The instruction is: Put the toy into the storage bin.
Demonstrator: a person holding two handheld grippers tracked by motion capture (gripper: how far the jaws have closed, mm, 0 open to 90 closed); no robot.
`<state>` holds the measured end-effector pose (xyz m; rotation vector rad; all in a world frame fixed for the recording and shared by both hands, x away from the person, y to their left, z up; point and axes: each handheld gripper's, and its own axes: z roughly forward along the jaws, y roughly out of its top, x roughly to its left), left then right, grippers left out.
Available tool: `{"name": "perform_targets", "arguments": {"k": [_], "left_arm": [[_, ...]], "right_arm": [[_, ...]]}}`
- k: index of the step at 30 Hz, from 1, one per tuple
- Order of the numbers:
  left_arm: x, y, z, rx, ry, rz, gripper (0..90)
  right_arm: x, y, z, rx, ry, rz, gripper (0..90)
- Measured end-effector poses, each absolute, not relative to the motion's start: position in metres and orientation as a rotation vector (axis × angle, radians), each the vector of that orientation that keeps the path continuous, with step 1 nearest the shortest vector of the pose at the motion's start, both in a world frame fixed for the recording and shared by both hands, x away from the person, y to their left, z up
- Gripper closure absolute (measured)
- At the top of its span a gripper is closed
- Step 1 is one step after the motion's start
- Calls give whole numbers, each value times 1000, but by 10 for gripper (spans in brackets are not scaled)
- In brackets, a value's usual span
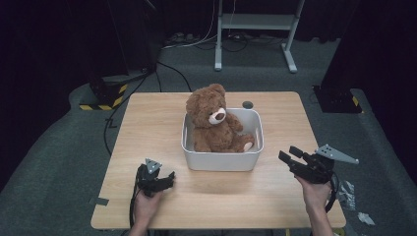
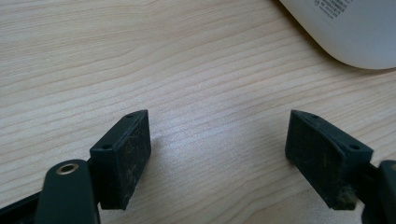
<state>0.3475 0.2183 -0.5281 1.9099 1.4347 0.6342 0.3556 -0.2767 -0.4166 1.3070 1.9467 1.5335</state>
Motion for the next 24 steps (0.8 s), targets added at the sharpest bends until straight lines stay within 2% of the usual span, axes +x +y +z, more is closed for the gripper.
{"name": "perform_targets", "arguments": {"k": [24], "left_arm": [[347, 219, -528, 1920, 1435, 634, 223]], "right_arm": [[368, -271, -445, 1354, 1977, 1406, 431]]}}
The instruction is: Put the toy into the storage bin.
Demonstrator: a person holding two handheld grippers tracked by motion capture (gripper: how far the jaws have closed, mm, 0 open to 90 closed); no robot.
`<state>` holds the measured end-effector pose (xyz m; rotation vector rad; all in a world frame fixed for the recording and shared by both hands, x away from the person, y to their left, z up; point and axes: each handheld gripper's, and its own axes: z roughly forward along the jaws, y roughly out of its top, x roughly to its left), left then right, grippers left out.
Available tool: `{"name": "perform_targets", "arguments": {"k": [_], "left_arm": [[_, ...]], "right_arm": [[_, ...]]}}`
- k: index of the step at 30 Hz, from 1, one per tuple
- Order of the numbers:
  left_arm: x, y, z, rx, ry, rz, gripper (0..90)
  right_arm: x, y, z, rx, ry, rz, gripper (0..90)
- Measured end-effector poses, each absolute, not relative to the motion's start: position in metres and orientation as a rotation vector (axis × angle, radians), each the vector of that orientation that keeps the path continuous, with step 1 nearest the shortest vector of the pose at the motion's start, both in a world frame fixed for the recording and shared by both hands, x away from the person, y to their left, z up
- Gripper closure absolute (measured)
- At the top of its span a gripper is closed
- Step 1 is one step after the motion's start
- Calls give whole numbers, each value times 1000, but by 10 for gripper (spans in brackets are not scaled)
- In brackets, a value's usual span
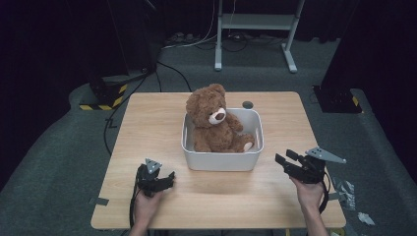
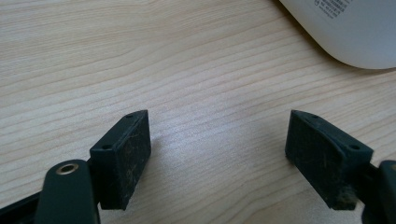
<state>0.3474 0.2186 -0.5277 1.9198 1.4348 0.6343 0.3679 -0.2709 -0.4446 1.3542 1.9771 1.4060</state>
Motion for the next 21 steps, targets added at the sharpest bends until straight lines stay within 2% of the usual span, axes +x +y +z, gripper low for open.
{"name": "perform_targets", "arguments": {"k": [21], "left_arm": [[347, 218, -528, 1912, 1431, 632, 212]], "right_arm": [[383, -268, -460, 1393, 1997, 1303, 429]]}}
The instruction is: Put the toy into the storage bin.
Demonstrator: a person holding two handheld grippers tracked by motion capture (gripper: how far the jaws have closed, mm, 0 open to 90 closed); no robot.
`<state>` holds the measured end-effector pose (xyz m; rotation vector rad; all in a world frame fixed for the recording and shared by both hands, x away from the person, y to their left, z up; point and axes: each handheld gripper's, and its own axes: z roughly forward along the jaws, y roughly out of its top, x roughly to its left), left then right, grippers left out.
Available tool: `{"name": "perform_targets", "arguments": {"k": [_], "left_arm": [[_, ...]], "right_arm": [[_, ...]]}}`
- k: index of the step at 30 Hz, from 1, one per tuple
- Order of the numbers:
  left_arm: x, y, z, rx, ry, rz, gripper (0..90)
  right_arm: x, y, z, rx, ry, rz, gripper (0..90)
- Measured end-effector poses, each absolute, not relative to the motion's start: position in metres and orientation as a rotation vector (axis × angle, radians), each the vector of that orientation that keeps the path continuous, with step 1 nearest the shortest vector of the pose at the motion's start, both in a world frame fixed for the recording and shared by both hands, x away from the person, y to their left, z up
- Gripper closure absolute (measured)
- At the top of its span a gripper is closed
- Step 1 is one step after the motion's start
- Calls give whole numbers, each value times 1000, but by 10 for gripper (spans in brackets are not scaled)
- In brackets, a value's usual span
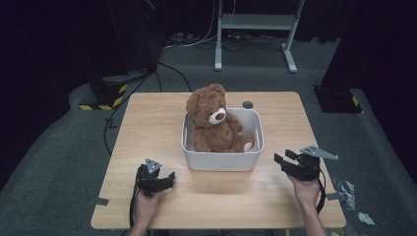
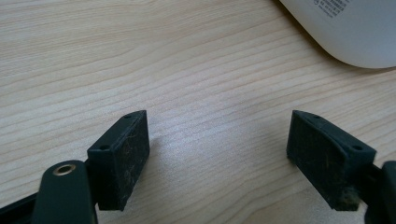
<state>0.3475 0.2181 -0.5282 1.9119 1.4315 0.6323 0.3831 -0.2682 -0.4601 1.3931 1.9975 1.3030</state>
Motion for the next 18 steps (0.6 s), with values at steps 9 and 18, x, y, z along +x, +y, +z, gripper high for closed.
{"name": "perform_targets", "arguments": {"k": [9, 18], "left_arm": [[347, 218, -528, 1914, 1431, 632, 209], [348, 218, -528, 1914, 1429, 632, 208]], "right_arm": [[391, -265, -465, 1411, 2011, 1266, 427], [398, -261, -472, 1427, 2028, 1178, 422]]}}
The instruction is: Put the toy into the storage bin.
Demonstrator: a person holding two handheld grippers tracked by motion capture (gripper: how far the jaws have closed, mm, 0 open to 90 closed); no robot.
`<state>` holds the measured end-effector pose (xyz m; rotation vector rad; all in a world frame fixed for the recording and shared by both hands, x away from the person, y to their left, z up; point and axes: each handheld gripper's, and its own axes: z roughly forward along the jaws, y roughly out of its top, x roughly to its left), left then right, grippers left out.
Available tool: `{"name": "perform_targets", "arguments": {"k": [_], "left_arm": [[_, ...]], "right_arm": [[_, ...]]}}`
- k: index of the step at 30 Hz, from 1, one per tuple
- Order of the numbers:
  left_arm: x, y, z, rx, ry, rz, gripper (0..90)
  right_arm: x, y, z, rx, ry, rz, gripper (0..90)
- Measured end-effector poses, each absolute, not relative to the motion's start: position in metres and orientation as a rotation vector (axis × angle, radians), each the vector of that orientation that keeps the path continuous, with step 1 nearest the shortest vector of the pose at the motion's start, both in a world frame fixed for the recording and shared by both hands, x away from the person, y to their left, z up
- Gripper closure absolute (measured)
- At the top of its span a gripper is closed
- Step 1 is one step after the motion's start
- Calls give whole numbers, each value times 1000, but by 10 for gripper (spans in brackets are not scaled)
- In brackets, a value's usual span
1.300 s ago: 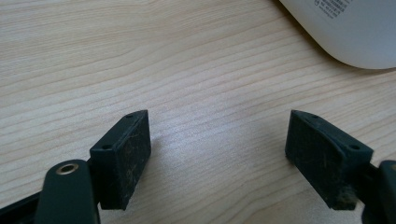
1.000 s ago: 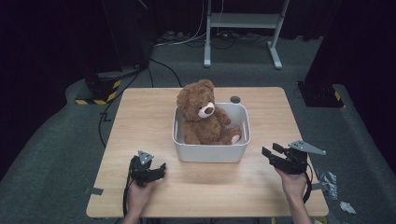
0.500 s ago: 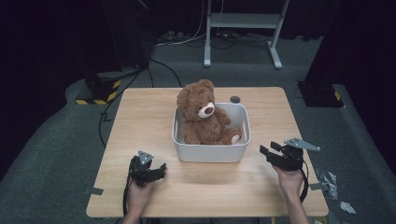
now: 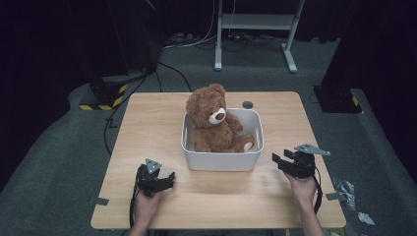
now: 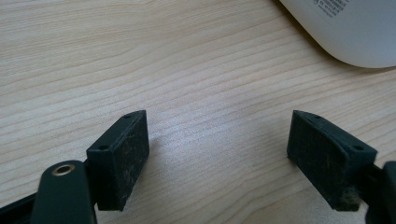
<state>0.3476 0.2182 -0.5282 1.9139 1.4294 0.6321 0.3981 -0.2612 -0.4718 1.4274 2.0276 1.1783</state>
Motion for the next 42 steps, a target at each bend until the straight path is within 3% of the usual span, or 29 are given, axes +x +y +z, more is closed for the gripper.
{"name": "perform_targets", "arguments": {"k": [42], "left_arm": [[348, 218, -528, 1911, 1434, 631, 208]], "right_arm": [[418, -267, -497, 1502, 1997, 955, 418]]}}
